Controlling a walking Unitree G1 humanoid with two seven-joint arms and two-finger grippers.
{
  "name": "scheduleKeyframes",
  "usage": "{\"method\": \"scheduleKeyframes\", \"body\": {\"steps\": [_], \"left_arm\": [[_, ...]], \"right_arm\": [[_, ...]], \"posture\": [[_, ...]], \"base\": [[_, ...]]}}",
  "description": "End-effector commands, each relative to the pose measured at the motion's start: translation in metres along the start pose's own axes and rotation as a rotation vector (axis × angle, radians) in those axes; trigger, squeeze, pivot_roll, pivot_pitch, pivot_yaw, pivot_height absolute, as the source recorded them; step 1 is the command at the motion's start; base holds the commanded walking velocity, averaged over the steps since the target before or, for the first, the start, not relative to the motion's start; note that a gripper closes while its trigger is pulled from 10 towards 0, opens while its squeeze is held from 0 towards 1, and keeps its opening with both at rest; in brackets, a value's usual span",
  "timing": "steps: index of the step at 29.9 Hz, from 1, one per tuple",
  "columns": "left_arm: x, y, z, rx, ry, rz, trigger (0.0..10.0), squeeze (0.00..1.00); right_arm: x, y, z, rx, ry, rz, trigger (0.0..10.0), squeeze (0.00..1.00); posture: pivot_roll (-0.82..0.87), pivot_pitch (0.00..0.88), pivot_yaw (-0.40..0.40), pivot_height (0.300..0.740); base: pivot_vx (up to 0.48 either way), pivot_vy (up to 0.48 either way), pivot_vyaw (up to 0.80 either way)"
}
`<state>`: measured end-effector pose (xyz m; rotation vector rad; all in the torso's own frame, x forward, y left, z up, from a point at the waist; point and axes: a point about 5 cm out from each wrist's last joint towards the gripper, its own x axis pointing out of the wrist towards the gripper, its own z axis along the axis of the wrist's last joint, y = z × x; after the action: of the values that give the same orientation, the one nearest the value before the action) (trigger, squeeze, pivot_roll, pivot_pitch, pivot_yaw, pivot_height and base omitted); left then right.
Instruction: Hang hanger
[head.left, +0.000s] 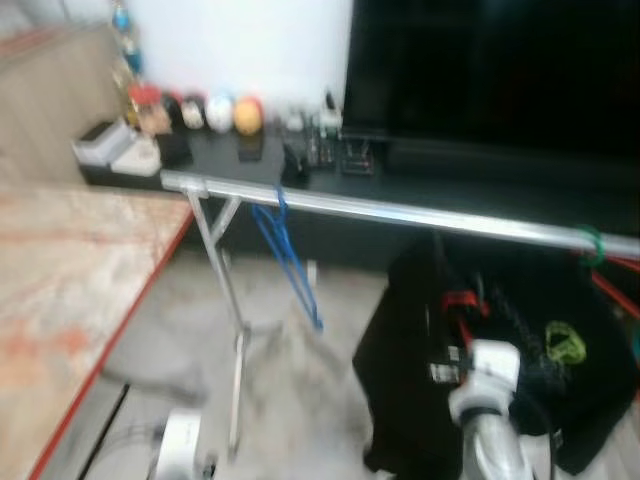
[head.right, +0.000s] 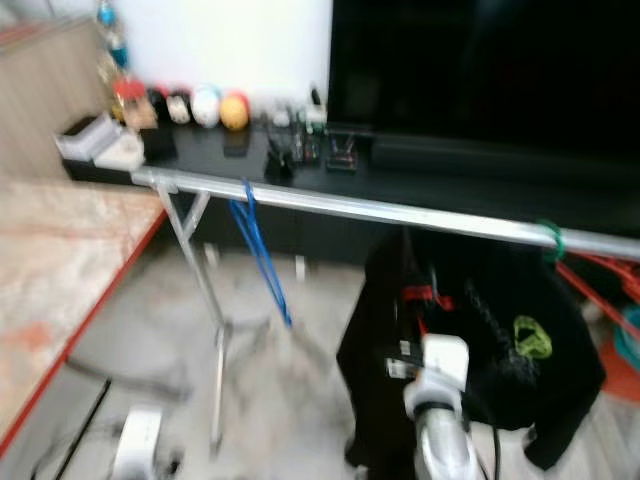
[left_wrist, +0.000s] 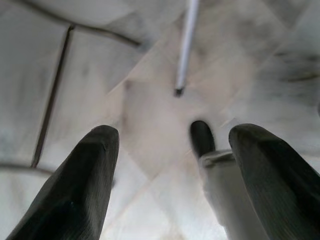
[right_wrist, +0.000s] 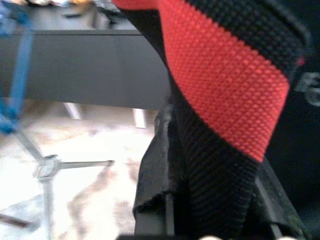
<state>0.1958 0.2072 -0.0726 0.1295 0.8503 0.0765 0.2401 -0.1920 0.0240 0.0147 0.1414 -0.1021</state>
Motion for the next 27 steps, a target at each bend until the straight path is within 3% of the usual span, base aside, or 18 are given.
{"method": "scheduleKeyframes", "body": {"steps": [1,19,24,27], "left_arm": [[-0.0043,0.0005,-0.0187,0.006,0.066,0.000,10.0,0.00],[-0.0040,0.0022,-0.0178,-0.016,0.066,0.013,10.0,0.00],[-0.0039,0.0017,-0.0176,-0.020,0.065,0.013,10.0,0.00],[-0.0037,0.0011,-0.0170,-0.024,0.064,0.015,10.0,0.00]], "right_arm": [[0.0005,0.0001,0.0033,0.012,-0.026,-0.009,10.0,0.00],[0.0067,-0.0026,0.0065,0.032,-0.036,-0.030,10.0,0.00],[0.0083,-0.0016,0.0074,0.031,-0.035,-0.026,10.0,0.00],[0.0090,-0.0010,0.0081,0.025,-0.040,-0.022,10.0,0.00]], "posture": [[-0.04,0.000,0.018,0.740],[-0.03,0.000,0.005,0.740],[-0.03,0.000,0.002,0.740],[-0.03,0.001,-0.003,0.740]], "base": [[-0.341,0.000,0.00],[-0.340,0.000,0.00],[-0.339,0.000,-0.80],[-0.339,0.000,0.00]]}}
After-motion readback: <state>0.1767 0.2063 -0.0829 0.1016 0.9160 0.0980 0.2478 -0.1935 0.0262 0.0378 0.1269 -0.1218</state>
